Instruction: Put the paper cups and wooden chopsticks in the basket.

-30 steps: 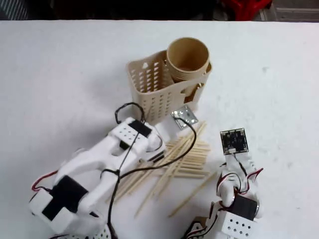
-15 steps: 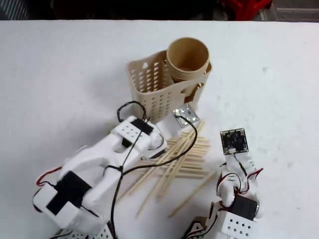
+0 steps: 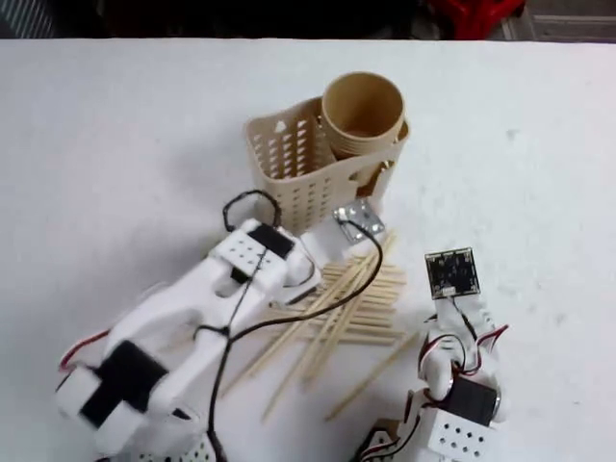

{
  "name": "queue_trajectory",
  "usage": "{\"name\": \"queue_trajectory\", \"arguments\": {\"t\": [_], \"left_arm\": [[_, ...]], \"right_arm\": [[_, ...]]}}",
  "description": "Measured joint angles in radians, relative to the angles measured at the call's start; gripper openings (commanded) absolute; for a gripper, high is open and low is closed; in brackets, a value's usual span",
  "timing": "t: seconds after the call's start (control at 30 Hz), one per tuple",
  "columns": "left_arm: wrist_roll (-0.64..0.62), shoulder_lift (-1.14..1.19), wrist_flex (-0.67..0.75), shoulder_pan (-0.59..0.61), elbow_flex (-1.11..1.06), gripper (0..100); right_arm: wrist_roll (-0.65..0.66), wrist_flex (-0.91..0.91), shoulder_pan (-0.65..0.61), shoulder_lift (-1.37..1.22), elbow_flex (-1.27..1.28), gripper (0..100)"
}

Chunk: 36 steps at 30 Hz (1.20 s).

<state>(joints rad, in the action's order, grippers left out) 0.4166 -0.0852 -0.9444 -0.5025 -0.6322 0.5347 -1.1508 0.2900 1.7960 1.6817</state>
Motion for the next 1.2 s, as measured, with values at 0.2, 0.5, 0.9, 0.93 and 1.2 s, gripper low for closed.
{"name": "queue_trajectory", "arguments": {"t": [0.2, 0.5, 0.9, 0.93, 1.2], "left_arm": [[0.006, -0.252, -0.15, 0.0, 0.068, 2], [0.006, -0.512, -0.382, 0.0, 0.402, 2], [-0.103, -0.47, 0.049, 0.002, 0.689, 2], [-0.107, -0.451, 0.114, 0.002, 0.689, 2], [-0.114, -0.249, 0.377, 0.002, 0.69, 2]], "right_arm": [[0.0, 0.0, 0.0, 0.0, 0.0, 1.8], [0.0, 0.0, 0.0, 0.0, 0.0, 1.8], [0.0, 0.0, 0.0, 0.0, 0.0, 1.8], [0.0, 0.0, 0.0, 0.0, 0.0, 1.8], [0.0, 0.0, 0.0, 0.0, 0.0, 1.8]]}}
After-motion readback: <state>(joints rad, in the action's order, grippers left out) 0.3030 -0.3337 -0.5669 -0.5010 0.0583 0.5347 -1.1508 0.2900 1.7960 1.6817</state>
